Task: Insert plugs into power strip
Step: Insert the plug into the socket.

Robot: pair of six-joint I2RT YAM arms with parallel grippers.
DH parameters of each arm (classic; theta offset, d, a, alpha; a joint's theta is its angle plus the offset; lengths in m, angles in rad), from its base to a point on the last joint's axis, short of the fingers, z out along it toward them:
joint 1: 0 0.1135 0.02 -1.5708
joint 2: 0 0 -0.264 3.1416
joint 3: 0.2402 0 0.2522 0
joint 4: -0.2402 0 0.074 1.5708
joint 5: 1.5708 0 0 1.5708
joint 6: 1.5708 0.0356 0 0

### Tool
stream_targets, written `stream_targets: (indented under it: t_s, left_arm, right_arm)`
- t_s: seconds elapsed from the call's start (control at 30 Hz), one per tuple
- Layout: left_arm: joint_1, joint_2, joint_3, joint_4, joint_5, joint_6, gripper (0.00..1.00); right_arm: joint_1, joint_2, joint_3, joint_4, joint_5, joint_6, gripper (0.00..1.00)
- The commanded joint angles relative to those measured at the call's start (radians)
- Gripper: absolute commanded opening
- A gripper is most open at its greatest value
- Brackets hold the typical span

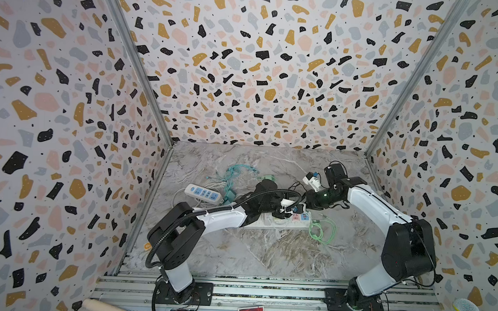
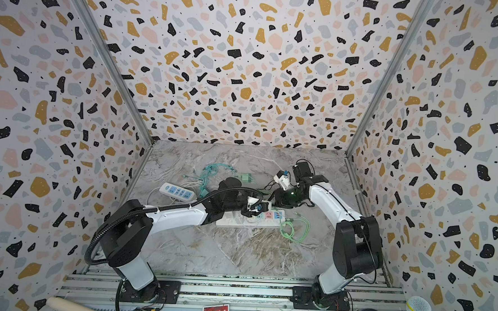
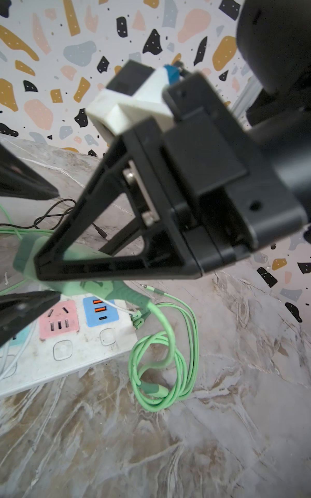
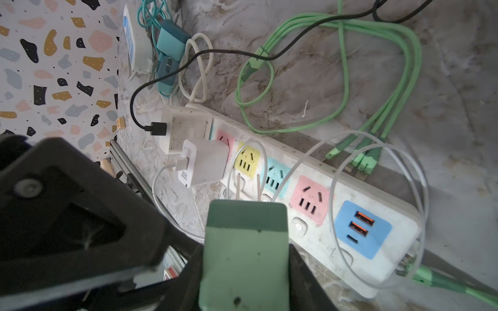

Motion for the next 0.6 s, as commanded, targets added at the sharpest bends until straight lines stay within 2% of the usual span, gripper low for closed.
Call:
stream_targets:
  t_s: [0.0,0.33,0.57]
  left_arm:
    - [-0.005,0.034,0.047,-0.042,0.029,0.052,0.53]
    - [-0.005,0.087,0.092,-0.086,0.027,0.081,0.52]
    - [-0.005,0.11,0.126,-0.09,0.047,0.062,0.47]
  right_arm:
    - [0.004,-0.036,0.004,-0.022,-0.039,-0.017,0.32]
    - [0.006,-0.043,0.008,-0.023,-0.076,-0.027,0.33]
    - [0.006,-0.043,0.003,-0.018,-0.082,-0.029,0.33]
